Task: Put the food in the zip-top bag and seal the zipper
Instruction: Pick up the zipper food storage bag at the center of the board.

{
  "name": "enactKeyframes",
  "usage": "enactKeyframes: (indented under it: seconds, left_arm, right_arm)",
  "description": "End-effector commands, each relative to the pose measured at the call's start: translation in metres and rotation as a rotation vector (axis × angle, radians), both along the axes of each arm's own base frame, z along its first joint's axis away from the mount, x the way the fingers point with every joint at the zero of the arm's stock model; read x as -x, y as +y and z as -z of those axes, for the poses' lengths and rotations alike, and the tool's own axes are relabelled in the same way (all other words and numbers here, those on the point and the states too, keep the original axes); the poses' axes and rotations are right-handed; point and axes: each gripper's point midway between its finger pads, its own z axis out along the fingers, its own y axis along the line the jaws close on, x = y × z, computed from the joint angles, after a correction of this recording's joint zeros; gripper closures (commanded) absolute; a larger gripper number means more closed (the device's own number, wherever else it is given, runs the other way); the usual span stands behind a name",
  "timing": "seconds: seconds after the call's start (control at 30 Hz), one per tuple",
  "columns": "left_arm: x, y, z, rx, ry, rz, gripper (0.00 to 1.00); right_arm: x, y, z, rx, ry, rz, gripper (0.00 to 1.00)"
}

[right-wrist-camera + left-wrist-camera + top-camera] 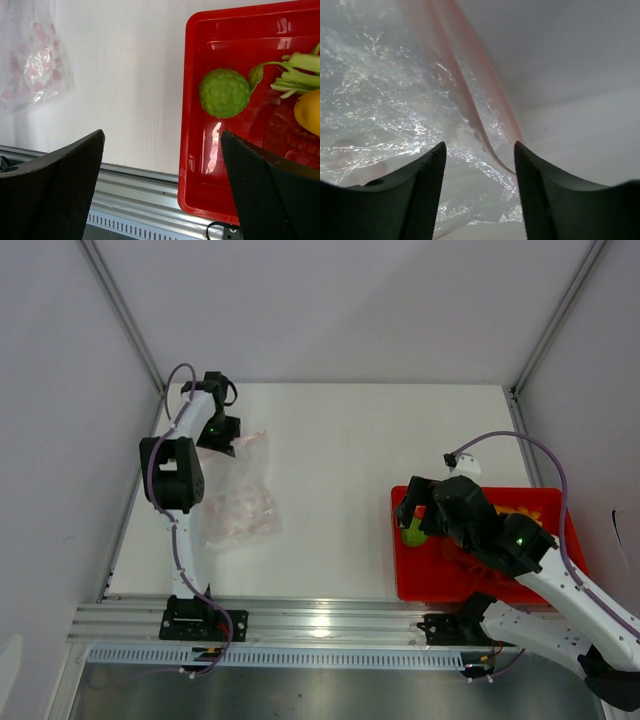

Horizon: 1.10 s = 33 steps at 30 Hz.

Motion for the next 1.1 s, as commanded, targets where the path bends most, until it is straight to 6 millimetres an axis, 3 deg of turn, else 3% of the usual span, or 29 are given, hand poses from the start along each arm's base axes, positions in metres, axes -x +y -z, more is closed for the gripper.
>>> enactKeyframes:
  seconds: [0.0,0.07,0.1,0.17,0.33,0.37,0.47,0.57,0.6,0.67,0.7,0.83,0.9,0.93,1.0,1.03,1.07]
  left_arm:
    - [0.001,0.0,-0.005,0.019,-0.008,0.014,0.44]
    - [0.002,-0.003,-0.006,0.034,-0.022,0.026,0.61]
    - [0.001,-0.006,-0.008,0.05,-0.029,0.044,0.77]
    - [0.0,-0.009,-0.012,0.063,-0.046,0.066,0.98]
    - [-0.004,-0.026,-0.039,0.017,-0.121,0.239,1.0]
    - [-0.004,-0.032,-0.055,0.003,-0.159,0.279,0.99]
    - [-0.008,-0.064,-0.083,-0.045,-0.274,0.464,0.99]
    - [-0.006,-0.113,-0.126,-0.046,-0.47,0.723,0.99]
    - [0.009,-0.131,-0.134,-0.053,-0.506,0.823,0.99]
    - [0.016,-0.16,-0.159,-0.038,-0.626,0.967,0.99]
    - [0.034,-0.177,-0.171,-0.039,-0.661,1.027,0.99]
    - [0.084,-0.208,-0.164,-0.018,-0.71,1.196,0.99]
    - [0.108,-0.229,-0.173,0.084,-0.79,1.295,0.99]
    - [0.129,-0.229,-0.159,0.13,-0.782,1.324,0.99]
    - [0.15,-0.244,-0.171,0.191,-0.869,1.396,0.99]
    - [0.162,-0.246,-0.162,0.209,-0.86,1.418,0.99]
    - [0.173,-0.246,-0.166,0.209,-0.886,1.439,0.99]
  right_arm:
    - [-0.004,0.003,-0.005,-0.021,-0.024,-0.001,0.01]
    - [-0.005,0.003,-0.004,-0.017,-0.025,0.0,0.01]
    - [-0.006,0.005,-0.004,-0.023,-0.026,-0.003,0.01]
    - [-0.007,0.007,-0.001,-0.015,-0.015,-0.006,0.01]
    - [-0.01,0.017,0.006,-0.003,0.039,-0.053,0.01]
    - [-0.014,0.018,0.01,0.009,0.06,-0.048,0.01]
    - [-0.017,0.02,0.017,0.01,0.093,-0.05,0.01]
    - [-0.025,0.018,0.021,0.009,0.109,-0.031,0.01]
    - [-0.027,0.017,0.021,0.001,0.103,-0.022,0.01]
    - [-0.029,0.02,0.019,-0.02,0.1,-0.034,0.0]
    - [-0.03,0.019,0.018,-0.031,0.1,-0.033,0.01]
    - [-0.031,0.033,0.006,-0.128,0.092,-0.104,0.01]
    - [-0.035,0.045,-0.007,-0.213,0.063,-0.144,0.01]
    - [-0.032,0.048,-0.003,-0.255,0.081,-0.158,0.0]
    - [-0.039,0.056,-0.007,-0.339,0.072,-0.145,0.01]
    - [-0.038,0.061,-0.003,-0.366,0.1,-0.159,0.01]
    - [-0.043,0.065,0.004,-0.385,0.13,-0.149,0.0]
